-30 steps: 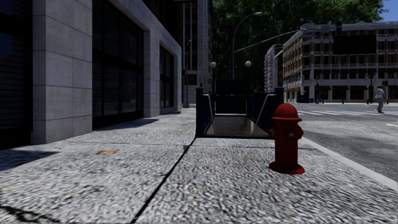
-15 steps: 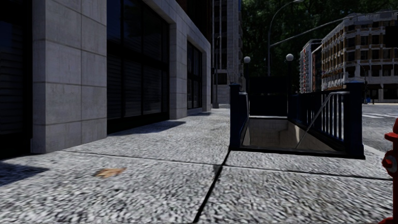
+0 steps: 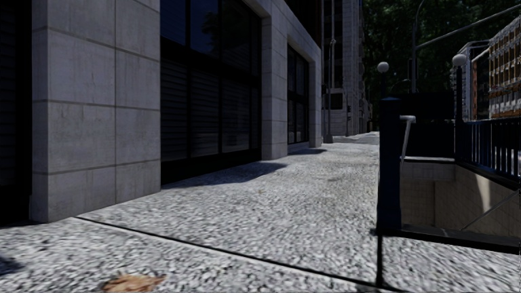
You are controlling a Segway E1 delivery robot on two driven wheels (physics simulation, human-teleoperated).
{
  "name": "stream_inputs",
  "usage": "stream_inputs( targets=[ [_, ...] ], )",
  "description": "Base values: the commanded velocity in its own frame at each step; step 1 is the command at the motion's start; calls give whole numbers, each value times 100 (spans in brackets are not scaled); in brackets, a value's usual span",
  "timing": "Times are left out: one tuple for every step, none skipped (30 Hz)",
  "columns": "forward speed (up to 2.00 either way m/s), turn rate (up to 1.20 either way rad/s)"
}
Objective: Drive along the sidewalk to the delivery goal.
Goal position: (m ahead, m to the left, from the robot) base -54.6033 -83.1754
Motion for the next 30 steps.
stream_inputs(
  targets=[
    [200, 37],
    [200, 34],
    [200, 30],
    [200, 30],
    [200, 29],
    [200, 23],
    [200, 0],
    [200, 0],
    [200, 0],
    [200, 0],
    [200, 0],
    [200, 0],
    [200, 0],
    [200, 0],
    [200, -10],
    [200, -10],
    [200, -17],
    [200, -23],
    [200, -23],
    [200, -33],
    [200, -37],
    [200, -38],
    [200, -38],
    [200, -38],
    [200, -39],
    [200, -39],
    [200, -39],
    [200, -39],
    [200, -39],
    [200, -39]
  ],
)
